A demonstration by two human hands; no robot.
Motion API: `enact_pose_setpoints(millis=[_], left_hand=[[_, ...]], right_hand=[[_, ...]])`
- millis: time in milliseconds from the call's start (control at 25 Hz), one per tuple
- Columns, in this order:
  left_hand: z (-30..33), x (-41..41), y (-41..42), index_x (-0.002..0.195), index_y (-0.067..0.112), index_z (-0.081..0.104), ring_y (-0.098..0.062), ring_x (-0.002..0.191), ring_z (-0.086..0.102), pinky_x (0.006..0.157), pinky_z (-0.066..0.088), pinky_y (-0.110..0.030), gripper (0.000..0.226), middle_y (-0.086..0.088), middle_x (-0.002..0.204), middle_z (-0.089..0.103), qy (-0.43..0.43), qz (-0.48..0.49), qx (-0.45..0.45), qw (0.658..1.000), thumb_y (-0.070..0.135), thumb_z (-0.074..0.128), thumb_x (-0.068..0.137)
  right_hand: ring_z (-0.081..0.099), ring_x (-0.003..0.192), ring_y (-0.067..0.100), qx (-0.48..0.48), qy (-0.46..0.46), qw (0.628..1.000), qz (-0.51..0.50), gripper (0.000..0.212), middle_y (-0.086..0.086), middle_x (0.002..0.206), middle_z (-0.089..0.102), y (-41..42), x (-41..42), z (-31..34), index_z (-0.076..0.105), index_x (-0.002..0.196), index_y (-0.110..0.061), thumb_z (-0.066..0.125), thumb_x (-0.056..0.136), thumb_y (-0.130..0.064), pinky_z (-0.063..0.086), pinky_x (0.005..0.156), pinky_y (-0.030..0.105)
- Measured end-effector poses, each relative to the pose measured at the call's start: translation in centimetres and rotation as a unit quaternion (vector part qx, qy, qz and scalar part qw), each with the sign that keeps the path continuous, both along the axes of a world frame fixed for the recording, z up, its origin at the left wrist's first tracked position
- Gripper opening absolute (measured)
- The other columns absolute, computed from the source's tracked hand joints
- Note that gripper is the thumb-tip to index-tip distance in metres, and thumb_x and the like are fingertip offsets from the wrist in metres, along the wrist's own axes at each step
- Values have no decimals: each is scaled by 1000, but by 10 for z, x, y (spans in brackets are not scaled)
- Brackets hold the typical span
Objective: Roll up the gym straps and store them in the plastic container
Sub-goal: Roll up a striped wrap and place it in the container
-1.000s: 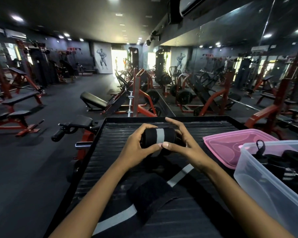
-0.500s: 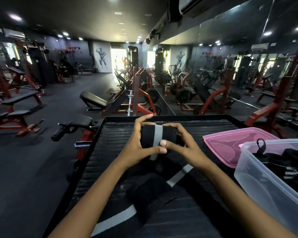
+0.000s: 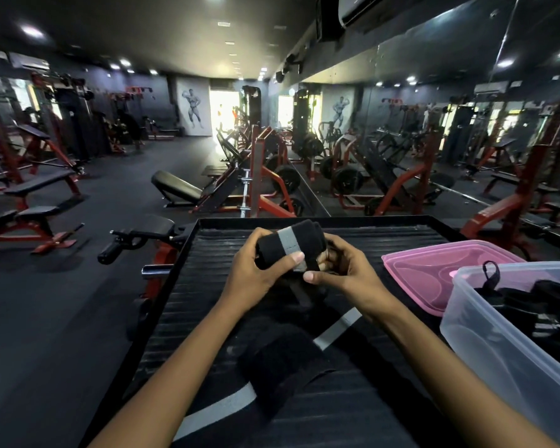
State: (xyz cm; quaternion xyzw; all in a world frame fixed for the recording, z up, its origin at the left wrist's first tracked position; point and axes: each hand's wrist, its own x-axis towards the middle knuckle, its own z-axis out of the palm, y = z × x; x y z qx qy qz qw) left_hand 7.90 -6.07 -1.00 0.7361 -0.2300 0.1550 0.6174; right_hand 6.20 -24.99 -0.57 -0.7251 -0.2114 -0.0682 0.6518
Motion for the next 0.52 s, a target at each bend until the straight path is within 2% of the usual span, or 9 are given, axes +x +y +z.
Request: enact_pose_setpoints(millis=[80, 200, 280, 360, 440, 520], left_hand=[[-2, 0, -5, 93, 17, 61, -10, 77, 63, 68, 52, -31, 48, 5, 80, 67, 48, 0, -45, 998, 54, 74, 64], [-4, -2, -9, 99, 9, 64, -24, 85, 69, 77, 56, -43, 57, -13, 95, 71, 117, -14, -102, 988, 53, 78, 66], [-3, -5, -13, 106, 10, 60, -23, 79, 67, 68, 58, -38, 53, -14, 98, 69, 164, -46, -152, 974, 47, 77, 71], [-2, -7, -17, 113, 19, 50, -20, 67, 61, 57, 54, -31, 42, -12, 102, 66, 198, -76, -185, 960, 39, 69, 81], [-2, -8, -16, 112, 28, 45, -18, 67, 57, 56, 50, -29, 36, -8, 106, 65, 207, -100, -172, 958, 35, 67, 84], [-3, -8, -11, 114, 29, 42, -13, 72, 59, 59, 48, -27, 47, -2, 109, 63, 188, -124, -106, 969, 26, 73, 78]], right_hand=[[51, 67, -1, 11, -7, 1000, -13, 61, -4, 76, 50, 2, 0, 0, 52, 131, -14, 71, 77, 7, 47, 73, 13], [56, 77, 5, 16, -27, 999, -21, 60, -7, 77, 54, 3, 0, 1, 50, 136, -11, 67, 82, 6, 49, 78, 16], [59, 81, 12, 26, -38, 998, -30, 56, 0, 80, 58, 3, 1, 1, 52, 134, -9, 67, 82, 6, 51, 79, 19], [62, 78, 12, 39, -33, 998, -44, 51, 1, 78, 61, 4, 0, 2, 57, 128, -6, 69, 80, 5, 52, 75, 19], [64, 75, 11, 55, -18, 996, -65, 44, -3, 72, 63, 3, 2, 1, 61, 121, -5, 70, 79, 3, 53, 72, 20], [64, 76, 15, 81, 5, 993, -84, 37, -4, 70, 64, 4, 3, -1, 63, 116, -4, 71, 80, 1, 54, 73, 26]])
